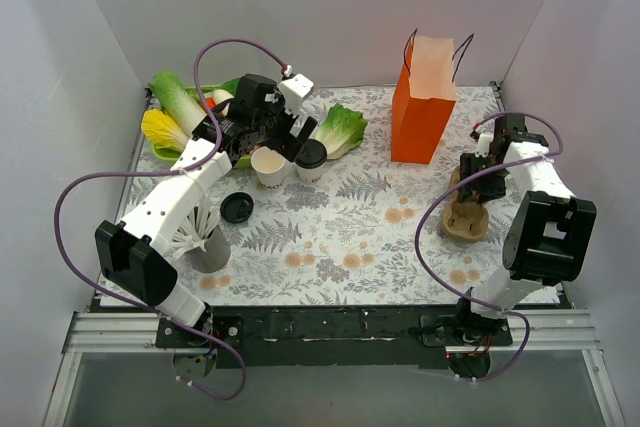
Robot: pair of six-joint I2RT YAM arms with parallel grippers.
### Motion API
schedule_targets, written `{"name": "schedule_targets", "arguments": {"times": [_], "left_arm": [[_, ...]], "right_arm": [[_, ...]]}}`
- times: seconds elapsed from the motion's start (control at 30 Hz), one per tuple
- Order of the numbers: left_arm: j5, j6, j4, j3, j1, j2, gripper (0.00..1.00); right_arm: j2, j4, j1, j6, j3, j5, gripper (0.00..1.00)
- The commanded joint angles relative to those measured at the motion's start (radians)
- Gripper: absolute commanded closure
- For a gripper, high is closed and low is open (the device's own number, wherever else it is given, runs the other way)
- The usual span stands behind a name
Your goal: Pack the takeout coffee
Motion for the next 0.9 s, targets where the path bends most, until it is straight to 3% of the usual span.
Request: {"name": "schedule_targets", "arguments": {"times": [0.0, 0.3, 0.63, 0.87], "left_arm": [[0.005, 0.008, -0.006, 0.019, 0.004, -0.028, 0.02], [0.004, 0.011, -0.012, 0.025, 0.004, -0.02, 0.02], [0.011, 0.012, -0.012, 0.035, 0.005, -0.01, 0.02], [0.028, 0.011, -0.013, 0.038, 0.007, -0.01, 0.02]], "right_arm": [[0.008, 0.016, 0.014, 0.009, 0.052, -0.013, 0.39], [0.028, 0.021, 0.033, 0.009, 0.037, 0.038, 0.46], [0.016, 0.001, 0.033, 0.0, 0.074, 0.061, 0.7], [-0.009, -0.076, 0.022, -0.112, 0.187, 0.027, 0.83]]}}
